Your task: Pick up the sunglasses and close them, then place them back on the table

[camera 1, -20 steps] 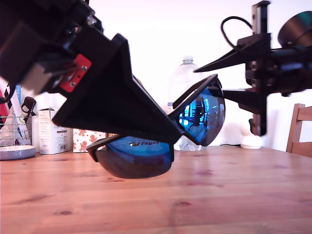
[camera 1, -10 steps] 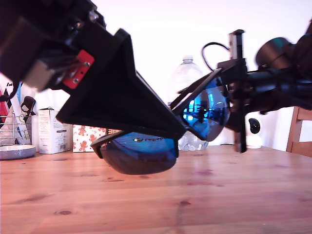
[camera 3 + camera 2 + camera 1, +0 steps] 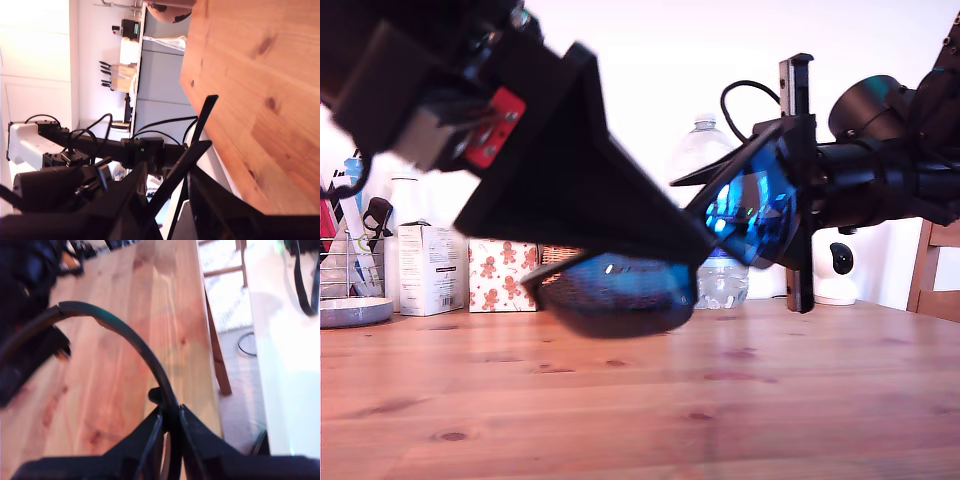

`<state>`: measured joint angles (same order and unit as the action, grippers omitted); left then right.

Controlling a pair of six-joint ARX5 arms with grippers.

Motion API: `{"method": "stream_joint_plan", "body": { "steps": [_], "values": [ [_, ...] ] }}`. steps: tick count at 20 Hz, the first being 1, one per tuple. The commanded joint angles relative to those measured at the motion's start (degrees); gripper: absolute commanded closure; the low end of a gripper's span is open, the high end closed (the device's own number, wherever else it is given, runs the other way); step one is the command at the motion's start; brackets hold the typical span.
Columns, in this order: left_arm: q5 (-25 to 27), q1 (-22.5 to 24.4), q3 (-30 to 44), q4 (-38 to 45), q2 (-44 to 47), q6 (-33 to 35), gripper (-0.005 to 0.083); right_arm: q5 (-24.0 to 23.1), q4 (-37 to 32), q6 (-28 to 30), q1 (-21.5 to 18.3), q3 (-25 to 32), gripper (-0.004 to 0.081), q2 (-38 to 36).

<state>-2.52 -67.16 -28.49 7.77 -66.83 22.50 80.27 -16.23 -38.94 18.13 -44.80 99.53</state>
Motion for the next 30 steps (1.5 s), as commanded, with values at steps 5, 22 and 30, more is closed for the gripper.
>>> {"method": "stream_joint_plan", "body": {
  "steps": [5,22,30],
  "values": [
    [0.7,0.2,0.8,1.6,0.2,3.1,0.0797,-0.1,2.1,1.4,5.5,-0.7,0.0541,0.1],
    [5.3,4.8,0.8,0.7,0.2,8.3,0.0797,9.4,21.0,12.4,8.7,-0.7,0.0544,0.1],
    [5.3,1.9,0.8,0.9,0.2,8.6,0.0797,7.2,12.6,13.2,8.3,-0.9,0.0543,0.1]
  ]
}}
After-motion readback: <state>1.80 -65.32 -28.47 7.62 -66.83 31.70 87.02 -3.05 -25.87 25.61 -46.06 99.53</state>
